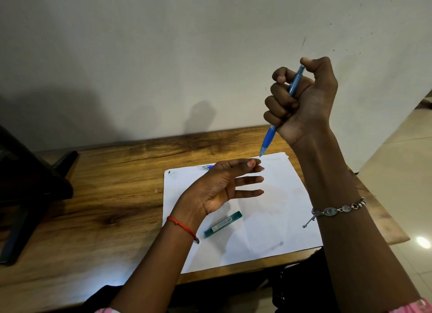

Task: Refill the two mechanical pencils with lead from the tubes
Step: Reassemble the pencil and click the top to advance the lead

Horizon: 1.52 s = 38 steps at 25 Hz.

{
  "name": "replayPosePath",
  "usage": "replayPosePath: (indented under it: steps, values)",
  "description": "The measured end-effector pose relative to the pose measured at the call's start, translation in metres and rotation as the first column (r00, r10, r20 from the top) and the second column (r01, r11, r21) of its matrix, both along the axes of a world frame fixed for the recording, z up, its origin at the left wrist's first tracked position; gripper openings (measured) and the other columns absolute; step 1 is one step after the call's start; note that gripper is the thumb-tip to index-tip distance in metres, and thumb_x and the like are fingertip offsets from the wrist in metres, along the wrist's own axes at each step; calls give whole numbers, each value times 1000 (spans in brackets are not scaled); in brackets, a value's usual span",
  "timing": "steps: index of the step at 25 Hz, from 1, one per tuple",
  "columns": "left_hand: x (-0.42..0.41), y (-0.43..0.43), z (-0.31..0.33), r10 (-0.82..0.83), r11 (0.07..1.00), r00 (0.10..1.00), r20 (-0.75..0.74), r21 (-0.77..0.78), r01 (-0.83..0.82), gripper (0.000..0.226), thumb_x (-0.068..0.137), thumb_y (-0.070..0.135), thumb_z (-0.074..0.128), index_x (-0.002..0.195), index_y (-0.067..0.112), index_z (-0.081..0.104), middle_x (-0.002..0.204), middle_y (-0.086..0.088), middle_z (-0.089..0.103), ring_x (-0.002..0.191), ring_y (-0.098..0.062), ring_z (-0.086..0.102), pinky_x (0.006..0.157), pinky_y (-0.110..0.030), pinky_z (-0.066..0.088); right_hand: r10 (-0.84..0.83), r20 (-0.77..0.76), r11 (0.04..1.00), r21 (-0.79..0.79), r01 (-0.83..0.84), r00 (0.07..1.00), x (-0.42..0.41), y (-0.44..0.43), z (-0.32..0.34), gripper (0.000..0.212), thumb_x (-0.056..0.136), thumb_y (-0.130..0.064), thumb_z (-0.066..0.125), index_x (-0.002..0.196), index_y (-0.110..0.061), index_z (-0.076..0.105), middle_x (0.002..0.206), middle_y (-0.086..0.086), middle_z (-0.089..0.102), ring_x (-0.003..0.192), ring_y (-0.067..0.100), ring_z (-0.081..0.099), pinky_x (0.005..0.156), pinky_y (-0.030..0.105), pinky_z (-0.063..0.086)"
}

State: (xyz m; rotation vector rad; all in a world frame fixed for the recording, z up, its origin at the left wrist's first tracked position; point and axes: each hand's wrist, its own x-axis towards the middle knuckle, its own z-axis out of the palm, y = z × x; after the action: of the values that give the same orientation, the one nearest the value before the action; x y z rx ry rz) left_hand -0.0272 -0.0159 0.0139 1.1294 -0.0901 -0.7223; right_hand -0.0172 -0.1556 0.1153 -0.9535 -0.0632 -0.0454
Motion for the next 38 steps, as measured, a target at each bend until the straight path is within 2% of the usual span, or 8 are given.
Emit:
replayPosePath:
  steps: [12,17,28,38]
  values:
    - [1,-1,-1,-6,1000,1000,1,2,6,16,87,13,54,83,12,69,73,2,72,68,-14,69,65,-35,60,-14,-9,1000,-5,14,1000,0,-1,0,43,89,-38,24,57,-13,40,38,-7,16,36,9,8,43,16,8]
    - [1,-1,-2,-5,1000,1000,-5,-5,5,20,86,13,55,77,14,73,74,2,72,69,-14,69,64,-34,60,-24,-5,1000,-1,24,1000,0,0,0,44,89,-37,24,56,-13,40,37,-7,16,35,8,8,42,16,9]
    - [2,-1,-2,-3,1000,1000,-3,-9,3,21,87,13,55,76,14,73,73,2,72,68,-14,69,65,-35,60,-21,-10,999,-26,20,1000,0,1,1,43,90,-34,23,56,-13,39,37,-7,16,33,8,10,42,15,10]
    - [2,-1,-4,-15,1000,1000,5,-11,15,15,87,14,55,84,12,70,74,2,72,70,-13,69,65,-33,60,7,14,997,-78,-6,1000,-4,6,7,43,90,-32,23,54,-13,36,36,-7,16,32,8,10,42,11,13]
